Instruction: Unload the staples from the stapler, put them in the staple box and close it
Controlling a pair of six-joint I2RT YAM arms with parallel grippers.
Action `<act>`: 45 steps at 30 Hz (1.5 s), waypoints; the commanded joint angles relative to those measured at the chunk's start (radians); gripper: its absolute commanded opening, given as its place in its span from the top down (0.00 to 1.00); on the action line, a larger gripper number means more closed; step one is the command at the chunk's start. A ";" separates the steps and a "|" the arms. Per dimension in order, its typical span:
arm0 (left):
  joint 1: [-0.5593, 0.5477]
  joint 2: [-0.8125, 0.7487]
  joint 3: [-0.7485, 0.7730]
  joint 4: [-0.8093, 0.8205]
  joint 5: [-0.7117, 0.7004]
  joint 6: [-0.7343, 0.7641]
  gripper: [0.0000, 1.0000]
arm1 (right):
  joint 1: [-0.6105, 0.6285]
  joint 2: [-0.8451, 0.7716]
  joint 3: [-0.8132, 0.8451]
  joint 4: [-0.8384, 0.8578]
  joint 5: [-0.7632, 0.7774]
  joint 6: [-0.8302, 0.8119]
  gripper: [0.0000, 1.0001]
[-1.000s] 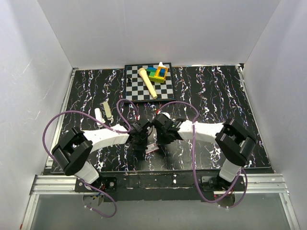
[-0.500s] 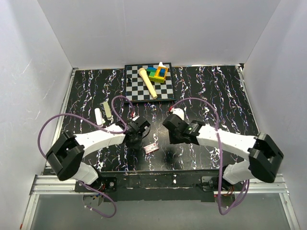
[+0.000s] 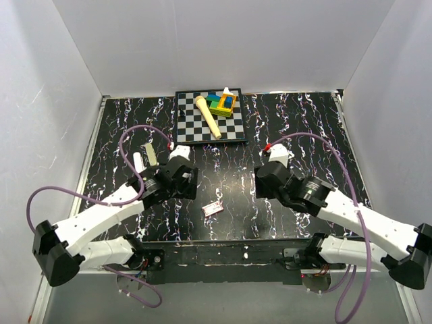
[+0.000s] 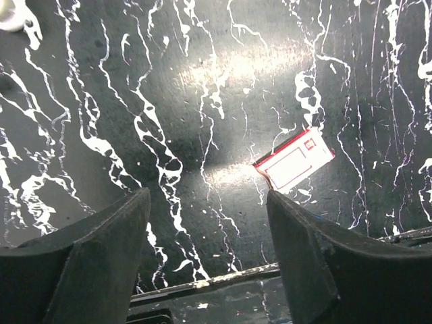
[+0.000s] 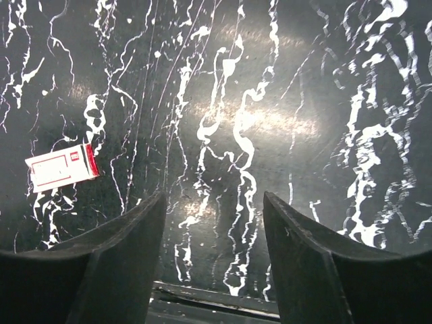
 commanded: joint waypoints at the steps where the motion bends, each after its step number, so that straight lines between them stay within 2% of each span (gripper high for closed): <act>1: 0.003 -0.096 0.037 0.013 -0.076 0.074 0.27 | -0.005 -0.083 0.070 -0.054 0.083 -0.061 0.31; 3: 0.003 -0.128 0.049 0.026 -0.082 0.112 0.20 | -0.005 -0.104 0.100 -0.071 0.067 -0.087 0.30; 4: 0.003 -0.145 0.058 0.033 -0.086 0.130 0.11 | -0.005 -0.114 0.117 -0.077 0.055 -0.105 0.29; 5: 0.003 -0.159 0.066 0.036 -0.094 0.150 0.02 | -0.005 -0.121 0.137 -0.083 0.044 -0.125 0.15; 13: 0.003 -0.229 0.147 0.039 -0.151 0.270 0.02 | -0.003 -0.167 0.235 -0.152 -0.019 -0.183 0.11; 16: 0.003 -0.254 0.169 0.051 -0.146 0.295 0.02 | -0.005 -0.186 0.246 -0.161 0.003 -0.171 0.11; 23: 0.003 -0.315 0.190 0.108 -0.125 0.313 0.02 | -0.005 -0.213 0.274 -0.204 0.075 -0.159 0.09; 45: 0.003 -0.378 0.198 0.224 -0.105 0.359 0.02 | -0.005 -0.307 0.235 -0.148 0.133 -0.211 0.08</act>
